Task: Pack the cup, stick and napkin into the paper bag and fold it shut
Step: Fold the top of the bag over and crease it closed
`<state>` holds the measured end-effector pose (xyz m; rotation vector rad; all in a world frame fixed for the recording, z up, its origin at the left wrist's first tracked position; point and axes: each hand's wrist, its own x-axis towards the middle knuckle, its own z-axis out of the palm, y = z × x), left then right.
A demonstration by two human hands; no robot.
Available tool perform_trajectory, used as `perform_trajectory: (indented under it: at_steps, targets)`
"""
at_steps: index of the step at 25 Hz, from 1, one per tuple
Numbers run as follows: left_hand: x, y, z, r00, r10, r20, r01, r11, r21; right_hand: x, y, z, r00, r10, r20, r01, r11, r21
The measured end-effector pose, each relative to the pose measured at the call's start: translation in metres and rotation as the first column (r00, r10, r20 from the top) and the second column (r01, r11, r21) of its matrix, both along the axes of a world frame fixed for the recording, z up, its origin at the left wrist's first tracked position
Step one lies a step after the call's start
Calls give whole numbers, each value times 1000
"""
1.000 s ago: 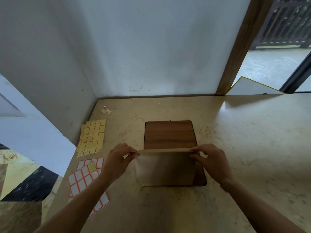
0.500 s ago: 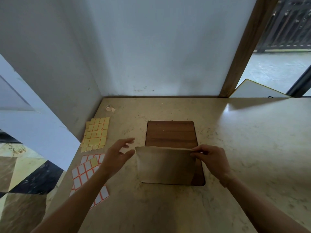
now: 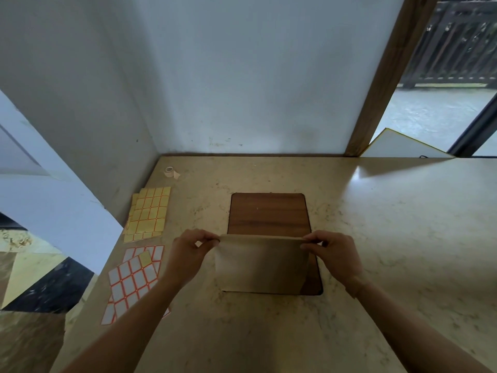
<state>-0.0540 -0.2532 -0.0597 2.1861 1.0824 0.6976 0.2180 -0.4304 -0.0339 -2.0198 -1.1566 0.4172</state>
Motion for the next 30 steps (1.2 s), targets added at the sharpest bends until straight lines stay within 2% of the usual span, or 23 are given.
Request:
perform_trajectory:
  at_steps: [3,6,10,14,20,22,24,27,30]
  targets:
    - [-6,3,1,998,-54,20,54,999,1,-4,-4,4,997,10,71,-9,1000,-15]
    - [-13,9,7,994,-101,42,101,995,-4,-11,-6,11,974,-18,224,35,997,-68]
    - [-40,30,14,990,-128,67,130,991,-27,-42,14,29,877,40,479,-61,998,30]
    - [-102,63,3,997,-54,53,60,992,-108,-100,55,21,860,151,487,-190,981,31]
    - [-199,92,-30,988,121,-95,-140,960,-241,-202,126,-7,773,283,567,-409,906,105]
    - [-220,95,-42,977,175,-122,-202,944,-261,-231,147,-21,790,363,495,-430,902,24]
    - [-235,98,-56,967,201,-157,-237,936,-262,-255,167,-39,851,402,337,-382,915,-128]
    - [-245,101,-75,947,194,-258,-260,931,-256,-279,189,-67,911,401,97,-346,872,-347]
    - [-241,107,-92,906,128,-403,-239,941,-238,-297,206,-84,918,396,-28,-378,848,-372]
